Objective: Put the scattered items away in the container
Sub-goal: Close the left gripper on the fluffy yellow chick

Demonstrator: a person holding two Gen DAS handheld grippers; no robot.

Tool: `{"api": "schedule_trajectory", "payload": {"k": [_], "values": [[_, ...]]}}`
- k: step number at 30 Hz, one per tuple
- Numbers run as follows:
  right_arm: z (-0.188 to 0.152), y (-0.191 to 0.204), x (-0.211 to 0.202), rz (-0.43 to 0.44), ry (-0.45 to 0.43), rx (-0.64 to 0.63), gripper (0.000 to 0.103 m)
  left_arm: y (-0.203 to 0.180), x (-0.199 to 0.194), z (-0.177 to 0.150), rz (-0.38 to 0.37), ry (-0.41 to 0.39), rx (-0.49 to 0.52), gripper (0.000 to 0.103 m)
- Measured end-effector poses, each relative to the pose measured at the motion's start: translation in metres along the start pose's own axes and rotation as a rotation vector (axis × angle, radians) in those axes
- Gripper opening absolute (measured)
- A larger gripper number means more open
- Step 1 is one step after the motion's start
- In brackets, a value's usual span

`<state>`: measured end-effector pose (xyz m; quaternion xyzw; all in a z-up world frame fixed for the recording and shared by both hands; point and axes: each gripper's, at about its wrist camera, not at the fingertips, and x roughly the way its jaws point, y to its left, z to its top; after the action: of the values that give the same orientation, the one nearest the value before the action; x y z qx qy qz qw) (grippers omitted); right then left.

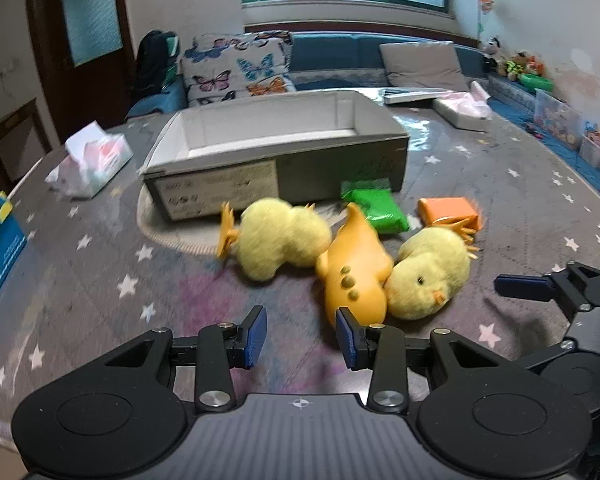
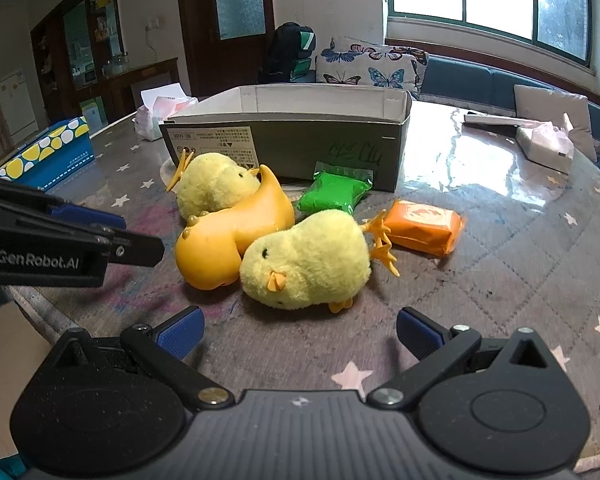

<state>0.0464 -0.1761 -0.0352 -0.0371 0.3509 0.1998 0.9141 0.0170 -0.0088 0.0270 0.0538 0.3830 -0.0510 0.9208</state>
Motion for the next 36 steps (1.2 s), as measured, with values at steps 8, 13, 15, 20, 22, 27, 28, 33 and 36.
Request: {"api": "schedule_trajectory", "payload": {"k": [8, 13, 15, 20, 22, 27, 28, 33, 36], "values": [[0.003, -0.004, 0.004, 0.017, -0.021, -0.006, 0.103, -0.016, 0.001, 0.02, -0.111, -0.028, 0.071, 0.04], [0.005, -0.007, 0.008, 0.025, -0.031, -0.007, 0.103, -0.024, 0.004, 0.031, -0.233, -0.006, 0.098, 0.041], [0.005, -0.008, 0.009, 0.03, -0.034, -0.007, 0.103, -0.028, 0.008, 0.035, -0.263, 0.015, 0.118, 0.041], [0.006, -0.011, 0.013, 0.051, -0.04, -0.002, 0.102, -0.034, 0.019, 0.044, -0.33, 0.06, 0.164, 0.041], [0.007, -0.013, 0.015, 0.054, -0.039, 0.006, 0.098, -0.037, 0.025, 0.048, -0.354, 0.082, 0.181, 0.041], [0.007, -0.019, 0.019, 0.074, -0.033, 0.026, 0.094, -0.044, 0.042, 0.056, -0.376, 0.126, 0.218, 0.041], [0.007, -0.019, 0.019, 0.078, -0.033, 0.026, 0.094, -0.044, 0.044, 0.057, -0.381, 0.134, 0.221, 0.041], [0.009, -0.021, 0.023, 0.102, -0.028, 0.027, 0.087, -0.044, 0.058, 0.064, -0.411, 0.176, 0.218, 0.042], [0.01, -0.025, 0.023, 0.11, -0.027, 0.032, 0.083, -0.045, 0.063, 0.066, -0.433, 0.198, 0.218, 0.043]]}}
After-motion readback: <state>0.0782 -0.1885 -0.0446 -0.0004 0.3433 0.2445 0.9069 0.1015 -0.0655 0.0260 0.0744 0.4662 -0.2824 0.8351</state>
